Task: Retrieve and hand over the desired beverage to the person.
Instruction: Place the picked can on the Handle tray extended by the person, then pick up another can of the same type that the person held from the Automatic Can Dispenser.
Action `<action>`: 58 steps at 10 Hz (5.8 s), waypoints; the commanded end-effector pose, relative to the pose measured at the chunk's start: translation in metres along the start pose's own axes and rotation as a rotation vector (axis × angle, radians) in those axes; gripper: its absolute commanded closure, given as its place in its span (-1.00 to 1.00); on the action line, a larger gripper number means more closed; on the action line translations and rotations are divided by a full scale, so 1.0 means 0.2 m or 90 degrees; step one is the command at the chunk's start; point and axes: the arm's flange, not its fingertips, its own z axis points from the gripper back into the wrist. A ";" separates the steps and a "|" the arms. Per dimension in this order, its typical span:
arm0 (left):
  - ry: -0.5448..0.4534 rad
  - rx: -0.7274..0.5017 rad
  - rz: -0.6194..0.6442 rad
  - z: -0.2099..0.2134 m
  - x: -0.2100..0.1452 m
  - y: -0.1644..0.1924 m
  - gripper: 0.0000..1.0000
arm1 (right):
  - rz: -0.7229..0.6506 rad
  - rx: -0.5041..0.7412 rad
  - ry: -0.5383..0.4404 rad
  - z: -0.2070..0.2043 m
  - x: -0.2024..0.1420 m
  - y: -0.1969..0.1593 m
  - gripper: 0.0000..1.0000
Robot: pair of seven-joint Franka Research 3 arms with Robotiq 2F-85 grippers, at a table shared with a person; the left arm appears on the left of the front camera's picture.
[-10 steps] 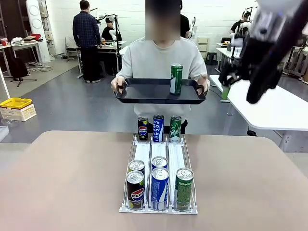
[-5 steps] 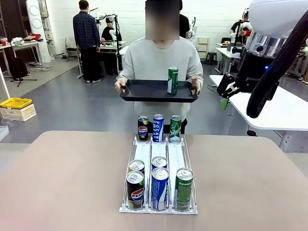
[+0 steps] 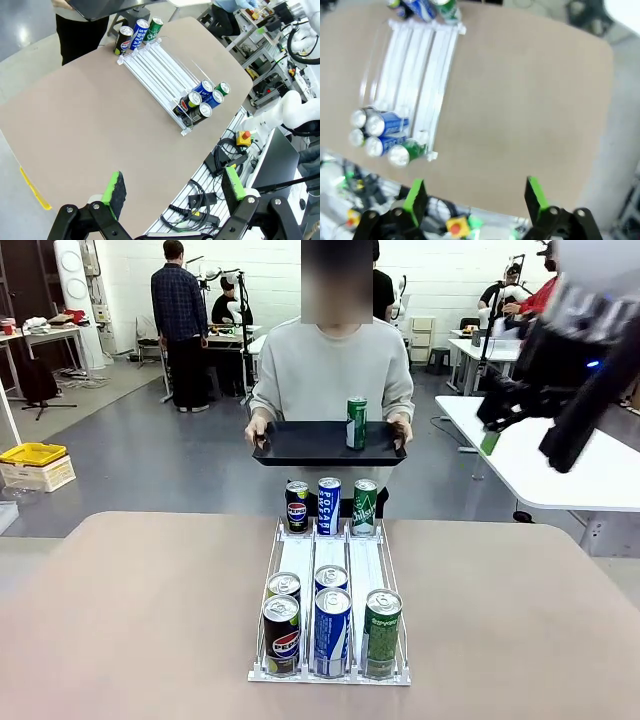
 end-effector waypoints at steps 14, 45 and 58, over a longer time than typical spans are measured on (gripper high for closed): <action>-0.009 -0.011 -0.013 0.01 0.00 0.00 -1.00 | 0.019 0.254 -0.229 0.54 -0.73 -0.61 -1.00; -0.009 -0.011 -0.013 0.01 0.00 0.00 -1.00 | 0.019 0.254 -0.229 0.54 -0.73 -0.61 -1.00; -0.009 -0.011 -0.013 0.01 0.00 0.00 -1.00 | 0.019 0.254 -0.229 0.54 -0.73 -0.61 -1.00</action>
